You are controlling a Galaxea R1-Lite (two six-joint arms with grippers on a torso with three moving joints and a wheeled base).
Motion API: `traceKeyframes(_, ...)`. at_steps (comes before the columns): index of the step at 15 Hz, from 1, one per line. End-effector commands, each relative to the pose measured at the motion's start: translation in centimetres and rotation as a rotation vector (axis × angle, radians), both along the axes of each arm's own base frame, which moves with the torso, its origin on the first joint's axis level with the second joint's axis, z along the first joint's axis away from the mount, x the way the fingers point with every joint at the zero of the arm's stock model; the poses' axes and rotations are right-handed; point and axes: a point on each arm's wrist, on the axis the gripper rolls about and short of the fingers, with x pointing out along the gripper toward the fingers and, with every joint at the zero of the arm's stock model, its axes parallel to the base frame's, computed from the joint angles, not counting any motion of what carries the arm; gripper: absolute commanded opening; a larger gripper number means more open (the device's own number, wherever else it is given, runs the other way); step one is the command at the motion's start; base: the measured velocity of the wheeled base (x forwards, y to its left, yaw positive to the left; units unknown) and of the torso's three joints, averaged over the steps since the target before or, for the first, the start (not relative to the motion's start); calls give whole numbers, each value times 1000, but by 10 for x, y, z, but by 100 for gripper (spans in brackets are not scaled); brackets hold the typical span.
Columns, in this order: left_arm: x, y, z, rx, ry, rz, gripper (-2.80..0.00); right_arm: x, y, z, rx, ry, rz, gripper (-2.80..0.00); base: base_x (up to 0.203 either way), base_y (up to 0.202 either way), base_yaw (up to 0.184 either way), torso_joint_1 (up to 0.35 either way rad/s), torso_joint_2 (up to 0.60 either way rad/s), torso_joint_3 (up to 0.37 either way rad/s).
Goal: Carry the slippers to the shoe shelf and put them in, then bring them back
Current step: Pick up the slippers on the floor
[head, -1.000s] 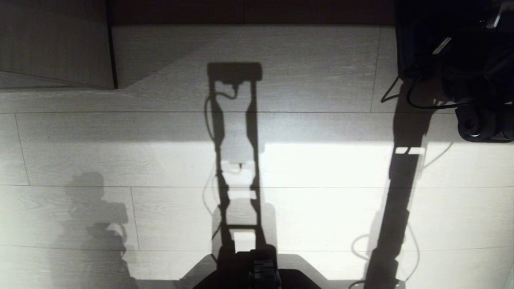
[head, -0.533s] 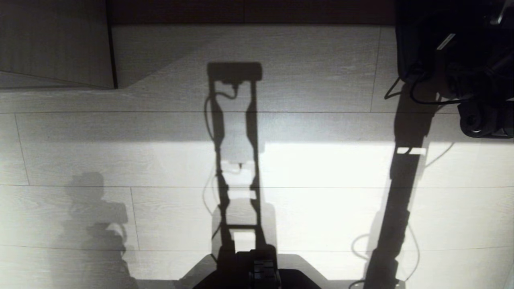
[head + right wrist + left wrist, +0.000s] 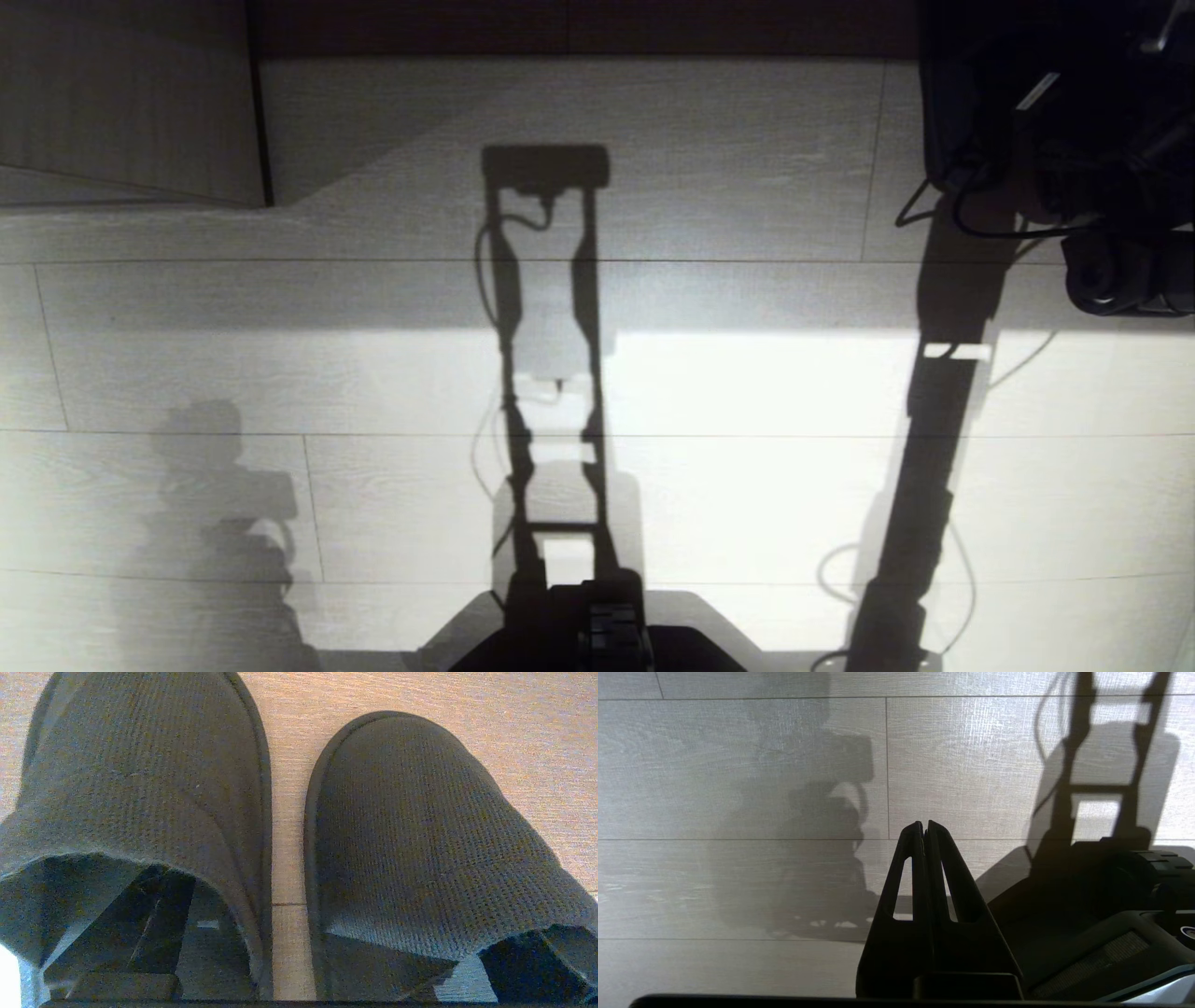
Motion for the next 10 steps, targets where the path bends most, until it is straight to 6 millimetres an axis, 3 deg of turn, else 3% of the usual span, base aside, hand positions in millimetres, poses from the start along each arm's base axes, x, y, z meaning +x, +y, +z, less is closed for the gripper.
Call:
traceKeyframes(1, 0, 0, 0, 0, -1, 0, -280, 3, 0, 1, 0, -12, -1, 0, 0, 0, 0, 0, 0, 0)
traceKeyframes(10, 0, 0, 0, 0, -1, 0, -280, 9, -1, 4, 28, -49, -26, 0, 0, 0, 0, 0, 0, 0)
